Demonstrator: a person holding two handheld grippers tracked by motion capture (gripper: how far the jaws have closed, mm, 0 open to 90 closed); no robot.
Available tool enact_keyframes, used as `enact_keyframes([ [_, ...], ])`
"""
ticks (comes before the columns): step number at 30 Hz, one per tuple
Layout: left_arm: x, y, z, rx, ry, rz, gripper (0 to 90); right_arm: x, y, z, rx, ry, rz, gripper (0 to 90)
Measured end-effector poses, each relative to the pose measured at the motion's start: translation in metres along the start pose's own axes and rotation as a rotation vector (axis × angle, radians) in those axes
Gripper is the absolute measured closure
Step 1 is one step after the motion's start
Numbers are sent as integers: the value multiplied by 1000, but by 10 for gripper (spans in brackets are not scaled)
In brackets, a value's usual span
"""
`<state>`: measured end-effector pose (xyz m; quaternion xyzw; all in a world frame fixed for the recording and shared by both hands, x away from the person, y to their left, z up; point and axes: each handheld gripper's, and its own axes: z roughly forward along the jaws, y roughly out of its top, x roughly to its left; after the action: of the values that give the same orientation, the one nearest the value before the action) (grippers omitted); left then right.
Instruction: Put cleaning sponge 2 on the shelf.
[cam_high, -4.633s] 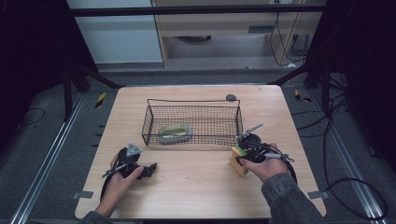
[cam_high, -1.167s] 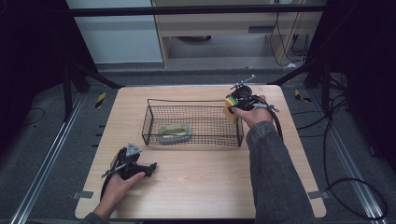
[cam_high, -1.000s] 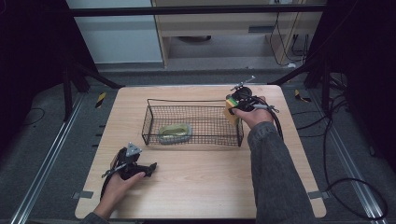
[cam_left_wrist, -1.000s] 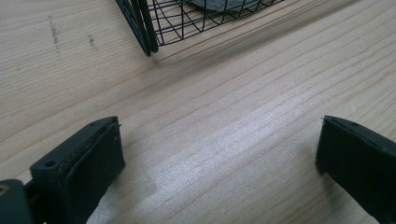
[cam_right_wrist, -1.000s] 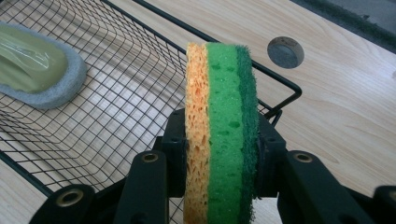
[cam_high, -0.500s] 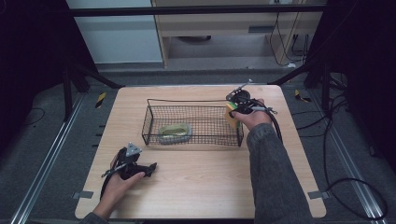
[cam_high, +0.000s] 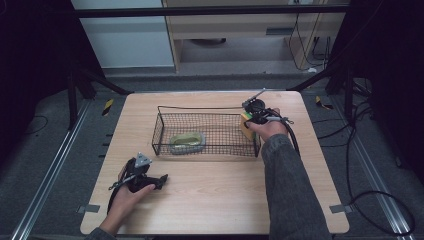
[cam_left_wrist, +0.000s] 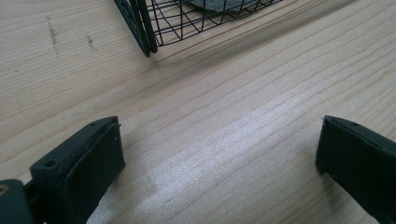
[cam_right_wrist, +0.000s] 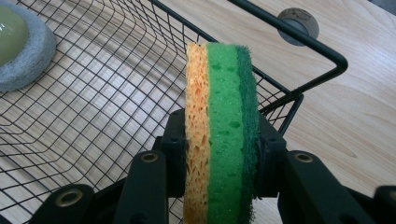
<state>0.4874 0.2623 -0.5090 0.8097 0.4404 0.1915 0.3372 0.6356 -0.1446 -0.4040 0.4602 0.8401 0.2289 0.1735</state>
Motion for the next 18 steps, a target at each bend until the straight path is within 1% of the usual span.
enact_keyframes([
  [3, 0, 0, 0, 0, 0, 0, 0, -1, -1, 2, 1, 1, 5, 643],
  [12, 0, 0, 0, 0, -2, 2, 0, 0, -2, 6, 8, -2, 0, 640],
  [14, 0, 0, 0, 0, -2, 2, 0, 0, -3, 7, 11, 1, 9, 639],
  [18, 0, 0, 0, 0, -2, 3, 0, 0, -3, 8, 13, 0, 4, 637],
])
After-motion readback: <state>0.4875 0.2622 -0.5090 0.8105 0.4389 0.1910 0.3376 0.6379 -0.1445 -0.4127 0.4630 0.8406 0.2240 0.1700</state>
